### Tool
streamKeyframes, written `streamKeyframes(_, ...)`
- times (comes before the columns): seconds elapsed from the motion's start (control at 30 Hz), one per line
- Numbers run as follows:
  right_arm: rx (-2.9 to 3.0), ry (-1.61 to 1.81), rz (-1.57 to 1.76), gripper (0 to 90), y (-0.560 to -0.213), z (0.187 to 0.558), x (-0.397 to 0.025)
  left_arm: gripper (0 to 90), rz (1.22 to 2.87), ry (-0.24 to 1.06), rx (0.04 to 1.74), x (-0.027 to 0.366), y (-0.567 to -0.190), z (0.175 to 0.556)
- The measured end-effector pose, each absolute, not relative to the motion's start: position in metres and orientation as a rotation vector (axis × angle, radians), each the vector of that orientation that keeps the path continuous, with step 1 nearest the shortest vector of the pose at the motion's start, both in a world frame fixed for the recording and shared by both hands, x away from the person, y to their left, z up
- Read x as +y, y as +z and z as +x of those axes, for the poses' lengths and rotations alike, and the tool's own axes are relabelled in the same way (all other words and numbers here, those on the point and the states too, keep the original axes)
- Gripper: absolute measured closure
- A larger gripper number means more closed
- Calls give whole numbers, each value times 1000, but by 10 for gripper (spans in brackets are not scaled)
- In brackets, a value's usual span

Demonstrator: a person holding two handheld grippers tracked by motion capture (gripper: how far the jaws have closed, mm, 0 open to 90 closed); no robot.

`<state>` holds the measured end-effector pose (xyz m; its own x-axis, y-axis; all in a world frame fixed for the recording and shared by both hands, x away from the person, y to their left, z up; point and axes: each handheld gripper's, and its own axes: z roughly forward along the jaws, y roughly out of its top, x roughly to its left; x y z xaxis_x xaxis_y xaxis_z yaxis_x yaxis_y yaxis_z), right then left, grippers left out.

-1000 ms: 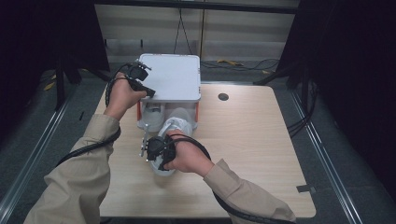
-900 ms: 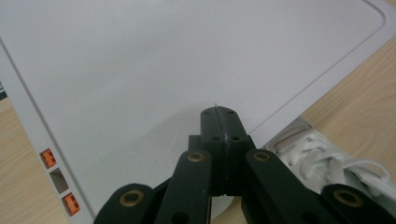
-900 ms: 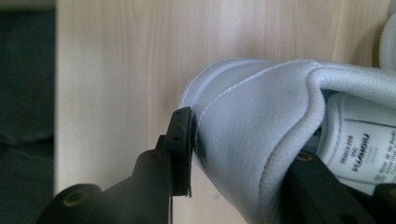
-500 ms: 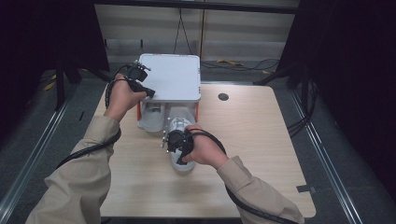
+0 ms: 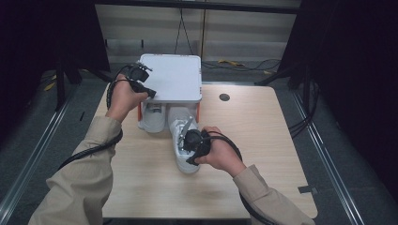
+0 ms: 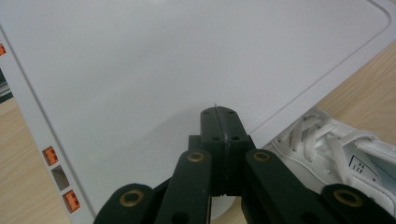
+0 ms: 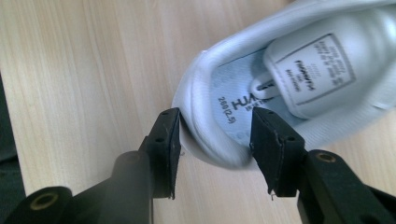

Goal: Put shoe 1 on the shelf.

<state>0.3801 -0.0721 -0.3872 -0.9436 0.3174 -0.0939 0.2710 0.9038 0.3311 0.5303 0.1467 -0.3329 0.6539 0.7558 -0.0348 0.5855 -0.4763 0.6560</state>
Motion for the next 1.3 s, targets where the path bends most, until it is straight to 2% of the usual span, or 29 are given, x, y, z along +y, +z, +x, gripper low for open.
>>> streamKeyframes(0.1,2902,510,486,551,-379,376,-79,900,2227,344,1036,147,-333,530)
streamKeyframes(0.2,2914,476,503,608,-374,370,-85,900,2226,344,1033,147,-333,530)
streamKeyframes(0.33,2970,434,499,733,-377,360,-89,900,2230,348,1031,147,-333,530)
streamKeyframes(0.37,2973,439,481,791,-380,359,-90,900,2231,353,1033,147,-333,530)
streamKeyframes(0.53,3007,350,478,893,-399,356,-86,900,2239,357,1035,145,-332,530)
streamKeyframes(0.73,3010,356,562,900,-420,369,-81,900,2231,352,1036,146,-333,530)
streamKeyframes(1.3,2931,431,623,900,-399,382,-78,900,2220,329,1035,147,-333,532)
